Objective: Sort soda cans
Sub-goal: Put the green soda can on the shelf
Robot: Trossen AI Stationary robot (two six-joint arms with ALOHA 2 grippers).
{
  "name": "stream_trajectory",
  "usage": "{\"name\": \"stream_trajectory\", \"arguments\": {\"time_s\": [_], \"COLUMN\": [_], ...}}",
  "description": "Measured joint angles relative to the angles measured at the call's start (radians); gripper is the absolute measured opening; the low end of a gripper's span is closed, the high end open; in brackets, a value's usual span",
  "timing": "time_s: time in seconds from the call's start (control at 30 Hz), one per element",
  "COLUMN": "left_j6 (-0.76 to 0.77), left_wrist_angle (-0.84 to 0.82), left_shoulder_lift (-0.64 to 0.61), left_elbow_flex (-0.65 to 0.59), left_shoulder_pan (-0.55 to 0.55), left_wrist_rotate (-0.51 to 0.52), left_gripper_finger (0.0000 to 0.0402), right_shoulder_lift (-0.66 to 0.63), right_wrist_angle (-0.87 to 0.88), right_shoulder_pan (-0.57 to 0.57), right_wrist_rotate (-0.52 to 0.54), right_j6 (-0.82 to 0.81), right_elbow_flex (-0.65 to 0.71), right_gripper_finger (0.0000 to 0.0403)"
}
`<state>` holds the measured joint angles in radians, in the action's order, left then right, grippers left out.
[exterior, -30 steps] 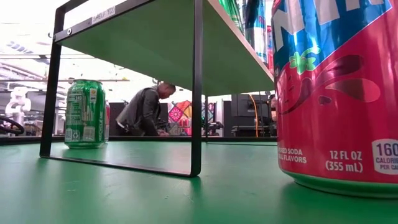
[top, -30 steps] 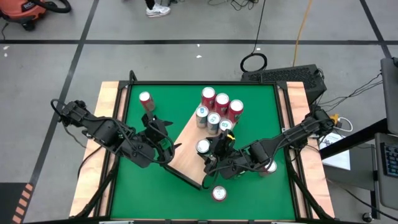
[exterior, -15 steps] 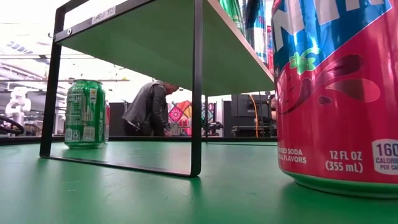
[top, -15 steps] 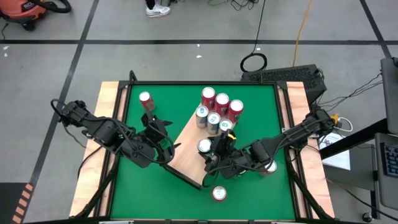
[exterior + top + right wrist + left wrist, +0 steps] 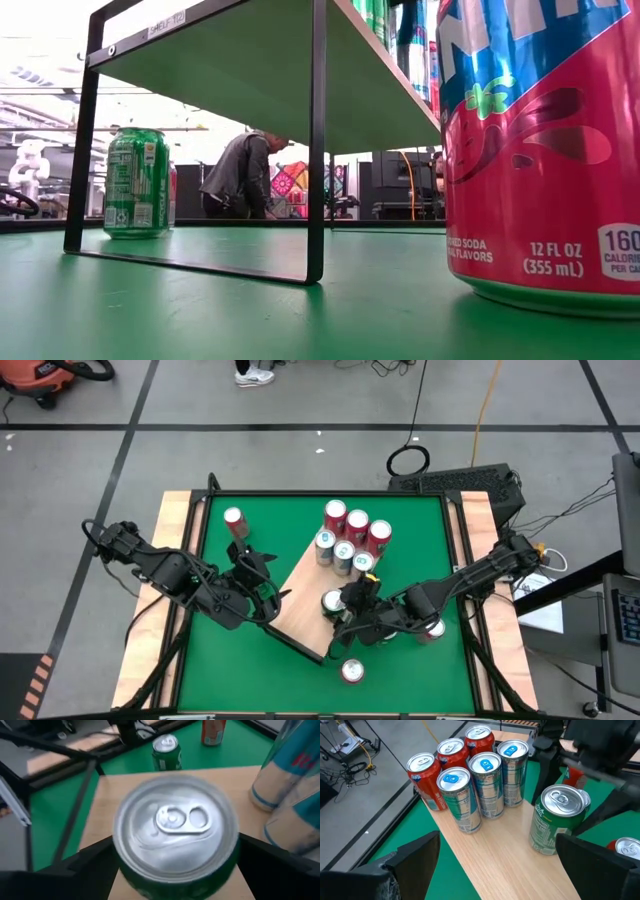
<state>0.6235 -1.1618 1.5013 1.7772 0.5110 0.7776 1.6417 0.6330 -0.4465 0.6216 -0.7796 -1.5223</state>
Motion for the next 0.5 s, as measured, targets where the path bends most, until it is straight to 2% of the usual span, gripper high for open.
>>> {"name": "stream_trajectory", "arguments": {"time_s": [0.3,0.5], "left_j6": [0.013,0.006], "left_wrist_angle": [0.001,0.002], "left_shoulder_lift": [0.000,0.016], "left_elbow_flex": [0.000,0.000], "left_shoulder_pan": [0.000,-0.003], "left_wrist_rotate": [0.000,-0.083], "left_gripper_finger": [0.0391,0.0384], "right_shoulder_lift": [-0.066,-0.075], "right_wrist_angle": [0.041,0.207], "right_shoulder_pan": [-0.002,-0.006], "right_wrist_rotate": [0.002,0.004], "right_j6": [0.006,-0.001], "right_elbow_flex": [-0.052,-0.202], "right_gripper_finger": [0.0359,0.0359]}}
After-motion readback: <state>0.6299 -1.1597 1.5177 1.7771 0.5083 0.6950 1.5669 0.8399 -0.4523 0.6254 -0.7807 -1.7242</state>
